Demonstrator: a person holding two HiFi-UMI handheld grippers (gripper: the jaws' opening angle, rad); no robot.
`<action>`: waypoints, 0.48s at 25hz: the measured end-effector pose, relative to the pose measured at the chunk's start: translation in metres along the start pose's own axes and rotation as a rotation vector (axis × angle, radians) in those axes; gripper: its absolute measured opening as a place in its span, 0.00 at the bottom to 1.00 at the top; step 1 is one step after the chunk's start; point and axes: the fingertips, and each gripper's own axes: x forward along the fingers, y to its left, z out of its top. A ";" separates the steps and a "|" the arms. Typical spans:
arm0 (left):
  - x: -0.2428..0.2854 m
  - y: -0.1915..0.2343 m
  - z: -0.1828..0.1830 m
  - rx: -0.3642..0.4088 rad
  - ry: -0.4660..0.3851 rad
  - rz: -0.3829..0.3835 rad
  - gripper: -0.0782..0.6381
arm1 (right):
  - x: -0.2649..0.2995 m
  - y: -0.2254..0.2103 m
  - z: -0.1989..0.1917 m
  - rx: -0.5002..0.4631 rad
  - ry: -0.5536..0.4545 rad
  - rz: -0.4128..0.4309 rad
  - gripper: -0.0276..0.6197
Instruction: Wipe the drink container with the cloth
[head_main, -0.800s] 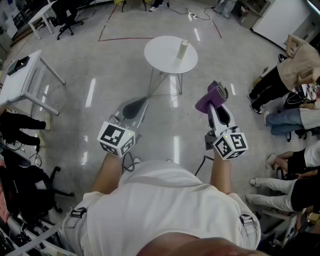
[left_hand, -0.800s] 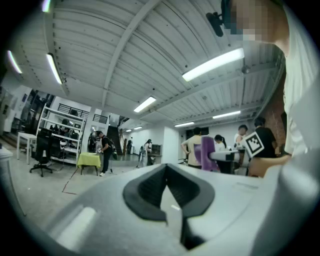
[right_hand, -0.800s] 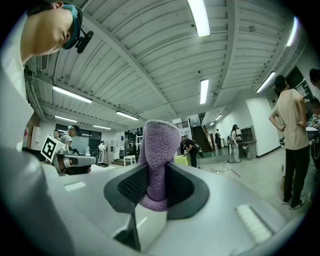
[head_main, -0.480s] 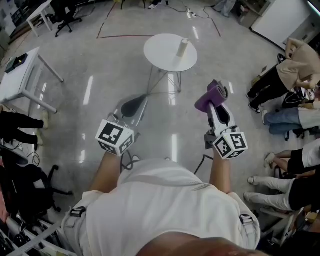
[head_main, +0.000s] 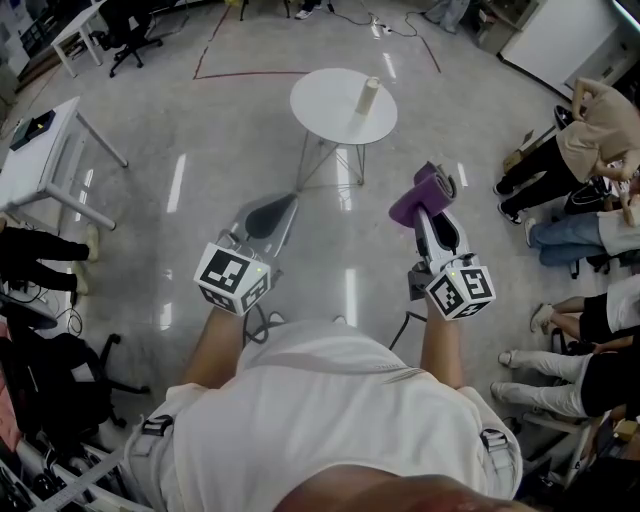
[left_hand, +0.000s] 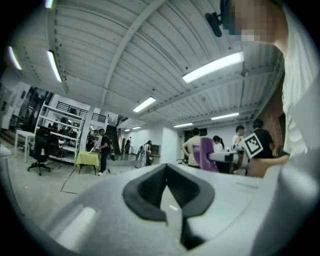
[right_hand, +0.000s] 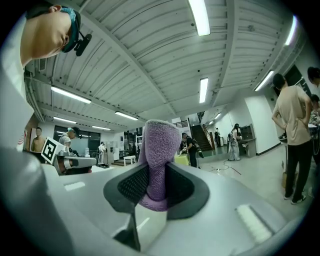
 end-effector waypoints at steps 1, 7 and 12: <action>-0.003 0.003 0.000 -0.002 0.000 -0.001 0.11 | 0.002 0.003 0.000 0.009 -0.003 0.001 0.20; -0.023 0.032 -0.007 -0.013 0.006 0.008 0.11 | 0.026 0.029 -0.012 0.022 0.016 0.021 0.20; -0.050 0.070 -0.019 -0.042 0.020 0.015 0.11 | 0.057 0.061 -0.028 0.043 0.041 0.026 0.20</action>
